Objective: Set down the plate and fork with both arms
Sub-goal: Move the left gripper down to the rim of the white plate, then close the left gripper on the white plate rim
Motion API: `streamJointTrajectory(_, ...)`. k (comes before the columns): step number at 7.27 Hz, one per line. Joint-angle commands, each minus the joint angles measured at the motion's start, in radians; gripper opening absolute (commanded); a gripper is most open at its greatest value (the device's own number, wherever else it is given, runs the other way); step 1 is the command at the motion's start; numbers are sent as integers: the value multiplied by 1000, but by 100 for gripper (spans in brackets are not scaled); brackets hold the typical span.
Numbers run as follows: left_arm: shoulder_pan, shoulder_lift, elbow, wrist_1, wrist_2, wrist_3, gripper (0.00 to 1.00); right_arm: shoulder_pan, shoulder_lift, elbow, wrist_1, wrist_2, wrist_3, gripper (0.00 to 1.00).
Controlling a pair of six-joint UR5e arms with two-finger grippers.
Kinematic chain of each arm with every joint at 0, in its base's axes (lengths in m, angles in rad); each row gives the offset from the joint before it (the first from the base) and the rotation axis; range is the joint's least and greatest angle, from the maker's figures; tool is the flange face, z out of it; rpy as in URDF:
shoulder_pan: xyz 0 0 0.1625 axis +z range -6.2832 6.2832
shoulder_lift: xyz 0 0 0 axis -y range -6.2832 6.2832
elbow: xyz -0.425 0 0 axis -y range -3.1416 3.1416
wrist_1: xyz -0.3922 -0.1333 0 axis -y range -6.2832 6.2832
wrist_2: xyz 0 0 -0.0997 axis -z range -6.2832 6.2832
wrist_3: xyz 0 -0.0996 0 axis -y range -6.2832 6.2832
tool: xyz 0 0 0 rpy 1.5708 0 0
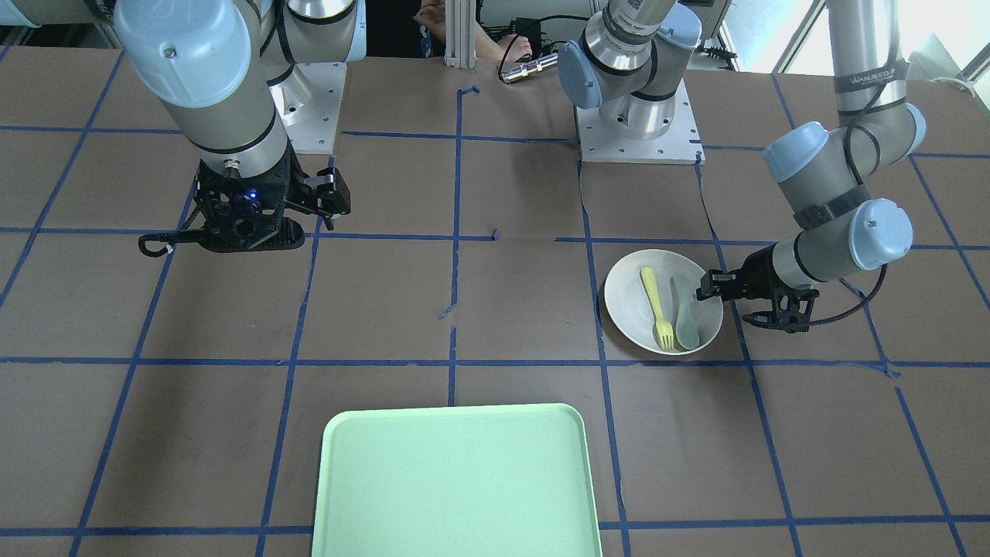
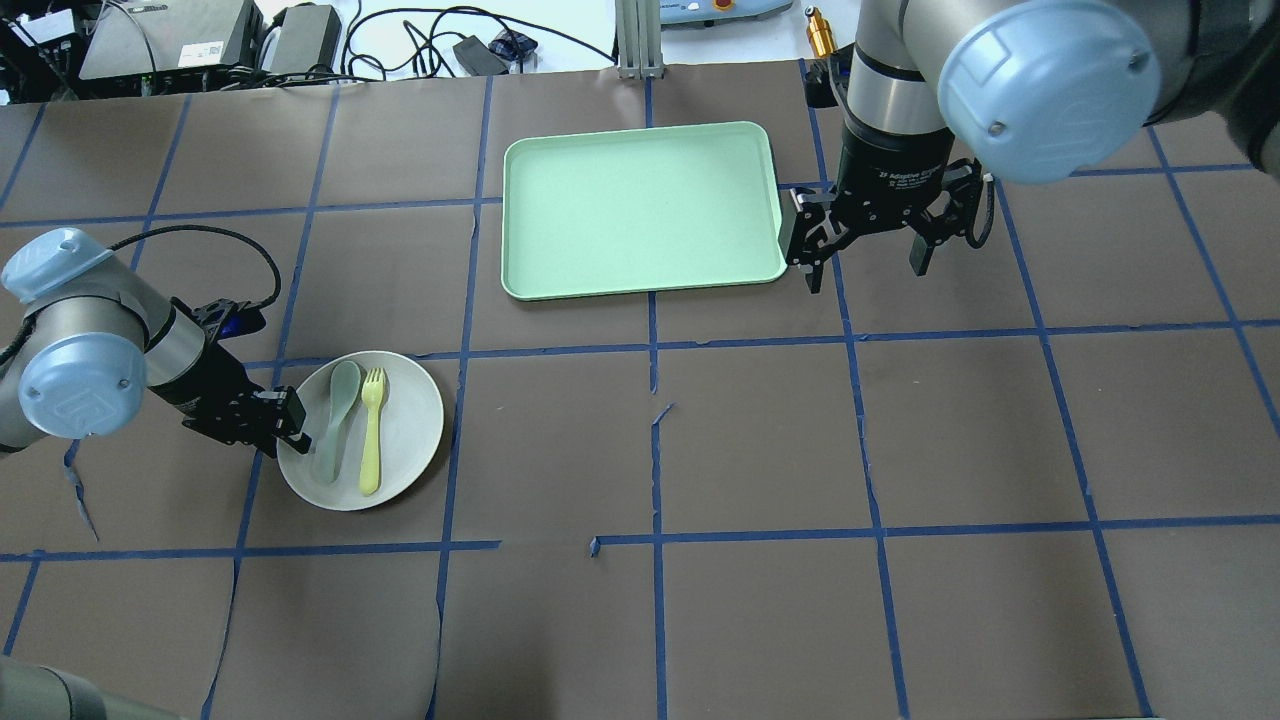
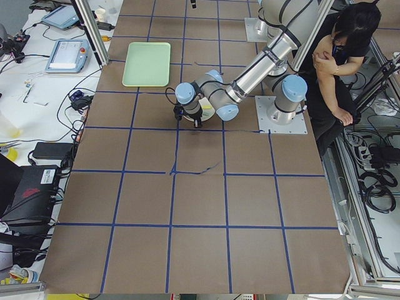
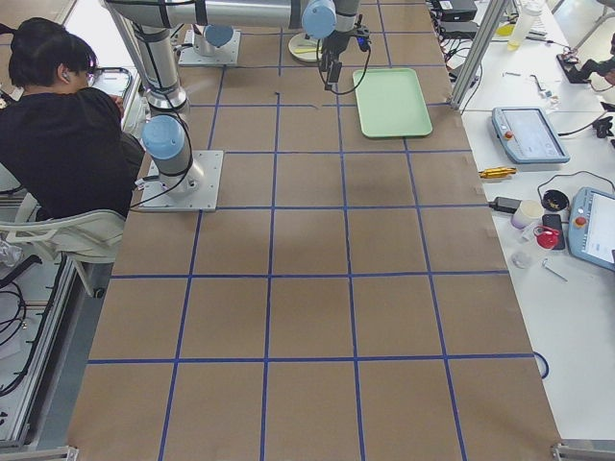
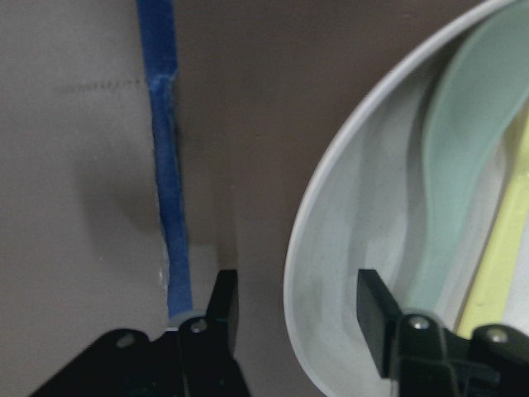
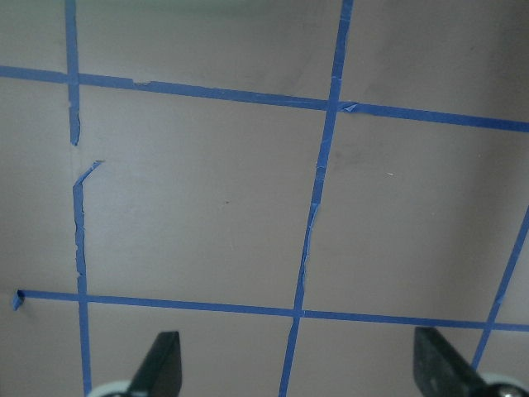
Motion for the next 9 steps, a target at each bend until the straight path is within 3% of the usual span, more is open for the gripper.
streamJointTrajectory(1,-3,-2,38,-16,-7,-1,0,0,0,4,-3,-2,-2,100)
streamJointTrajectory(3,-5,18,111,-96,-16,-4,0,-2,0,6,-13,-3,-2,100)
streamJointTrajectory(5,-9,26,273,-325,-117,-37,0,-2,0,6,-13,-3,0,100)
streamJointTrajectory(6,-12,22,327,-380,-152,-91,0,-2,0,6,-14,-3,0,100)
streamJointTrajectory(8,-72,-6,349,-369,-296,-207,0,-2,0,6,-14,-2,0,100)
streamJointTrajectory(9,-194,-24,377,-284,-347,-358,0,-2,0,6,-14,-2,0,100)
